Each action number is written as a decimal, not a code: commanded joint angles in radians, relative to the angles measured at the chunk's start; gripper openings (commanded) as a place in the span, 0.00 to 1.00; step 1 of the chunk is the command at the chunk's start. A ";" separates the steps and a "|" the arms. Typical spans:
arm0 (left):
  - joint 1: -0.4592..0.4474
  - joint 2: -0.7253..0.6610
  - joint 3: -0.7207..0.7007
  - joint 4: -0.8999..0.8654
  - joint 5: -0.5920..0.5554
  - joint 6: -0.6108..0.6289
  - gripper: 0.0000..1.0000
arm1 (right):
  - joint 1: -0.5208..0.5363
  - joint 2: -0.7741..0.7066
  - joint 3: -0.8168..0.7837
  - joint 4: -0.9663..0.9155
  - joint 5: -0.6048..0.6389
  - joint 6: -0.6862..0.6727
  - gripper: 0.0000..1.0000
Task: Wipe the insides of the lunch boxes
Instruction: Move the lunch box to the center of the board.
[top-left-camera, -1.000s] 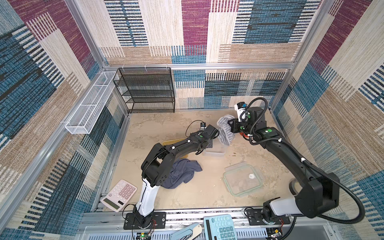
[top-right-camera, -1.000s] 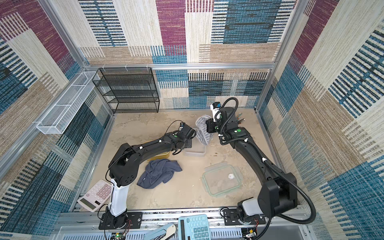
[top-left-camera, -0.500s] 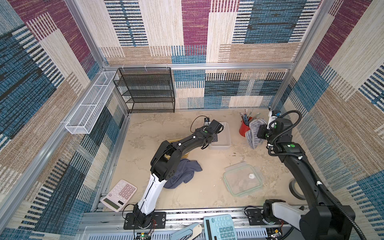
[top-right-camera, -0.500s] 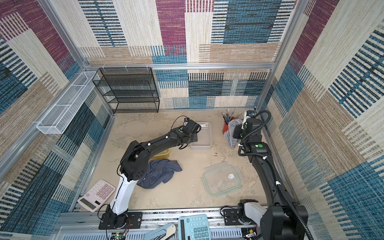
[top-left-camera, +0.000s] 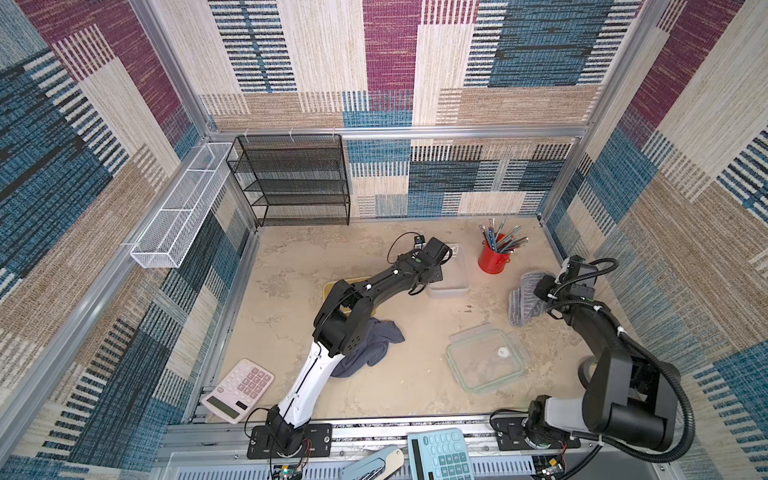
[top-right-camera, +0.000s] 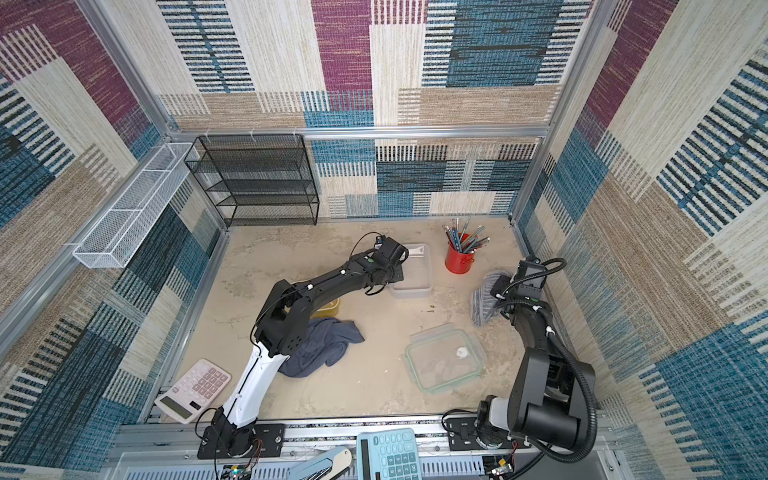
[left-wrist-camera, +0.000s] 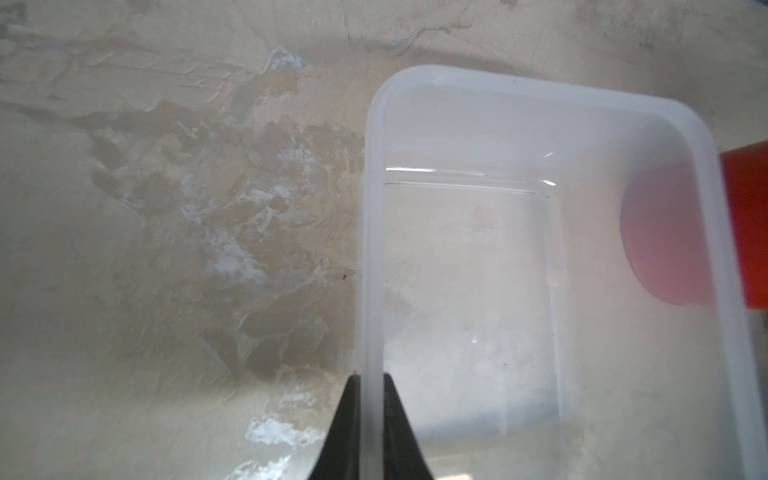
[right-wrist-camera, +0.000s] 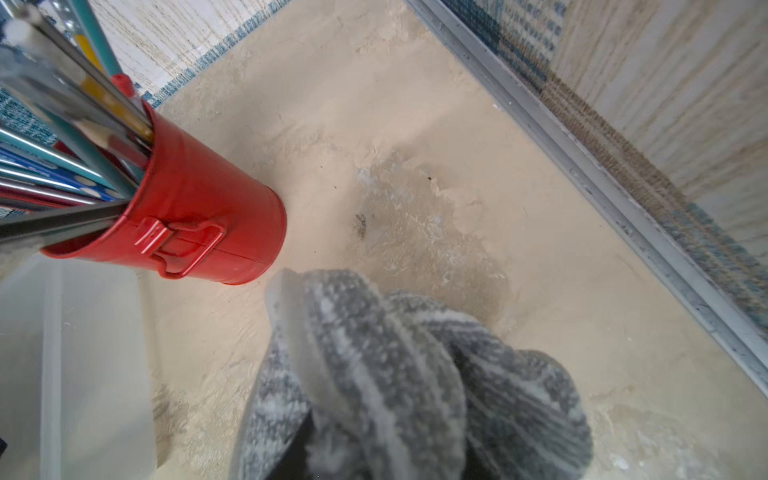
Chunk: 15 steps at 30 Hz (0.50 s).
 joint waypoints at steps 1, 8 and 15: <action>0.000 0.008 0.020 -0.015 0.035 -0.011 0.18 | -0.021 0.039 -0.003 0.067 -0.048 0.031 0.56; 0.002 -0.049 -0.054 0.071 0.098 0.003 0.54 | -0.034 -0.020 -0.022 0.094 -0.004 0.000 0.98; 0.002 -0.164 -0.189 0.223 0.118 0.017 0.73 | -0.035 -0.089 0.029 0.057 -0.045 0.024 0.98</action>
